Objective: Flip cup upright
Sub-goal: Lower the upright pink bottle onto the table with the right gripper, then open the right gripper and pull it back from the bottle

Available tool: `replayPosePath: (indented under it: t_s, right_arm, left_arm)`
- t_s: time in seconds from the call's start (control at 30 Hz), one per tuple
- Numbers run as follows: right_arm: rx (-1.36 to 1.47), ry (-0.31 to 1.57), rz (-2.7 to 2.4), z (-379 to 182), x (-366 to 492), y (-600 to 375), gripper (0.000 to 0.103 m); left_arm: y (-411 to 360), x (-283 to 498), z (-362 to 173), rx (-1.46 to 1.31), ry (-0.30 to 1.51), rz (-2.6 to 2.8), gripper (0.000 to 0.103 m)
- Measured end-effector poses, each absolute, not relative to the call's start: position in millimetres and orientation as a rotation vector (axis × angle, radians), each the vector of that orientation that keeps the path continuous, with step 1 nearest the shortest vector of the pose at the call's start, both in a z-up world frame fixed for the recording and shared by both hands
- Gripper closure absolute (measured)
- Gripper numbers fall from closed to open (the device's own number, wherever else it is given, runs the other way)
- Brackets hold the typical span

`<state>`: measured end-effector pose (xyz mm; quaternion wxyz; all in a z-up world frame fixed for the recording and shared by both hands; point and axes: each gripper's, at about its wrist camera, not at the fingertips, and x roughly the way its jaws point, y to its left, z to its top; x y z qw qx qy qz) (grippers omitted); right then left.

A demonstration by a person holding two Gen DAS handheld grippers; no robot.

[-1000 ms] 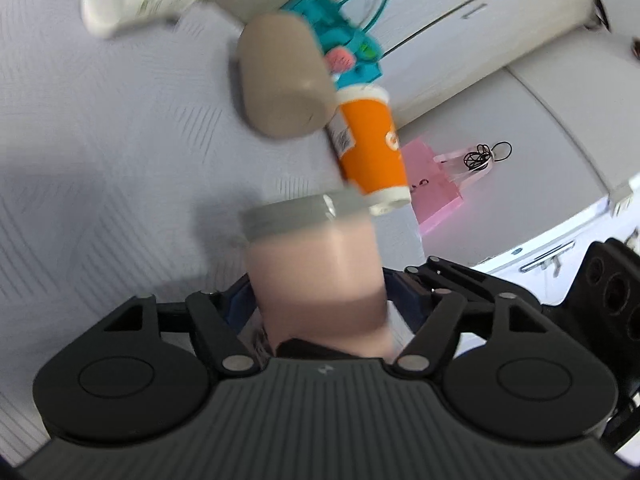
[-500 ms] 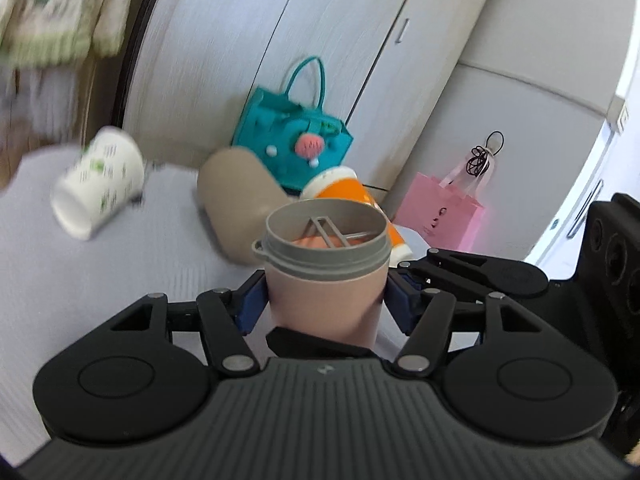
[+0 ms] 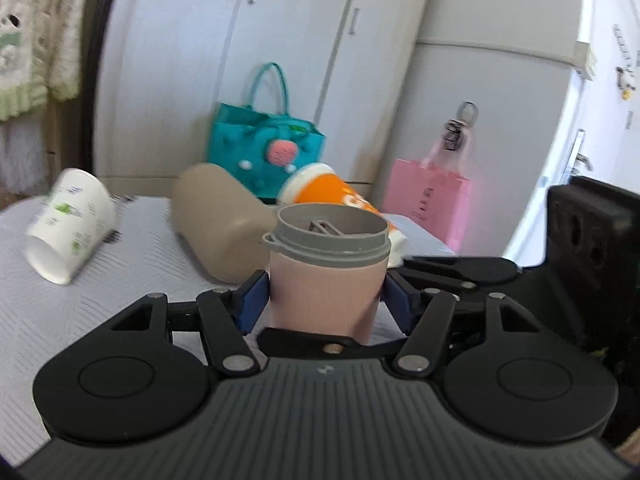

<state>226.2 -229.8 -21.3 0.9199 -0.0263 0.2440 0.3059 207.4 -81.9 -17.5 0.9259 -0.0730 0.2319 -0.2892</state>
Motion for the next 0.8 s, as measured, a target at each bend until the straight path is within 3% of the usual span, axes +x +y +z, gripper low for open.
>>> replayPosePath:
  t_s: [0.2, 0.27, 0.47, 0.8]
  right_arm:
    - [-0.089, 0.491, 0.605, -22.3, 216.5, -234.5, 0.036]
    - [-0.101, 0.483, 0.594, -21.8, 215.3, -232.7, 0.036]
    - [-0.152, 0.431, 0.553, -15.7, 199.5, -234.1, 0.015]
    - [-0.144, 0.404, 0.463, -5.2, 169.2, -236.5, 0.015]
  left_arm:
    - [-85.2, 199.4, -15.3, -0.145, 0.492, -0.584, 0.038]
    - [-84.3, 198.0, -15.1, -0.142, 0.500, -0.571, 0.033]
    - [-80.5, 182.7, -11.2, -0.104, 0.470, -0.534, 0.020]
    - [-64.6, 155.7, 1.9, -0.134, 0.483, -0.458, 0.015]
